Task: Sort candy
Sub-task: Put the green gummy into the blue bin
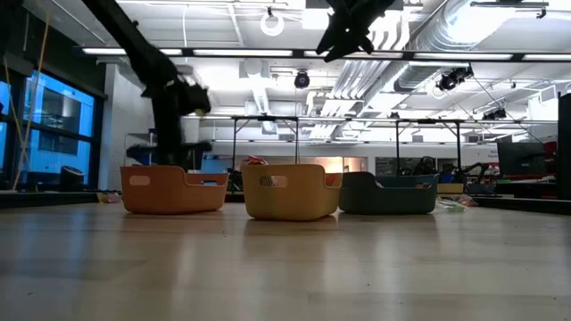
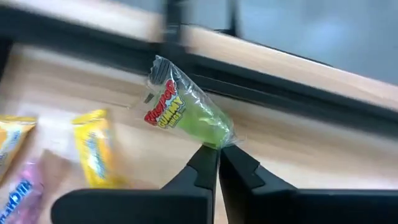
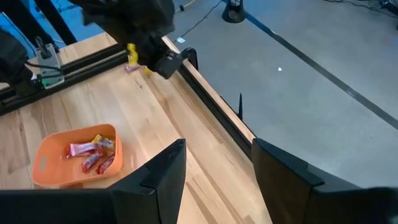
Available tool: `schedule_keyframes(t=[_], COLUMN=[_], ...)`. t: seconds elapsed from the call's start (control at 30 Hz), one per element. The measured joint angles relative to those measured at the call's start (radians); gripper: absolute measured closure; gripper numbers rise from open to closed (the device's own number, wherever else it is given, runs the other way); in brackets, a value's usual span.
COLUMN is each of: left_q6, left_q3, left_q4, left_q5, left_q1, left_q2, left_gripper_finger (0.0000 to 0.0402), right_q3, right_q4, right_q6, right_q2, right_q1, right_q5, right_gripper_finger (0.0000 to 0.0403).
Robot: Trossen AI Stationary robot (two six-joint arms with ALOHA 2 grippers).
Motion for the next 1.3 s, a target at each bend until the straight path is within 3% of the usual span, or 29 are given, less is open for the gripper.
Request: schedule_keyframes(t=[0.13,0.33,0.47,0.6,0.8,0.93,1.1,1.3], left_q6=[0.082,0.207,0.206,0.198,0.197,0.210,0.308,0.363], left_q3=[0.000,0.000,0.001,0.021,0.139,0.225,0.326,0.366], left_q4=[0.025,0.220,0.517,0.712,0.708,0.689,0.543,0.465], left_q5=[0.051,0.263,0.389,0.396,0.501,0.509,0.505,0.505], left_q1=[-0.118,-0.380,-0.528,-0.617,-0.659,-0.681,-0.702,-0.701], left_q2=[-0.096,-0.197,-0.167,-0.066,0.124,0.212,0.270,0.245], left_gripper_finger=[0.0400,0.0401,0.0401,0.0401,0.0401,0.0384,0.0325,0.0244], right_q3=[0.000,0.000,0.000,0.000,0.001,0.001,0.001,0.001], right_q4=[-0.008,0.005,0.061,0.141,0.163,0.163,0.162,0.147], right_q6=[-0.004,-0.003,0.037,0.074,0.093,0.126,0.161,0.160], right_q2=[0.000,0.000,-0.005,-0.041,-0.102,-0.130,-0.140,-0.140], right_q1=[0.000,0.000,0.000,-0.009,-0.018,-0.023,-0.022,-0.009], right_q5=[-0.008,-0.009,-0.040,-0.096,-0.090,-0.089,-0.089,-0.088], right_gripper_finger=[0.0224,0.0224,0.0224,0.0224,0.0224,0.0224,0.0224,0.0224])
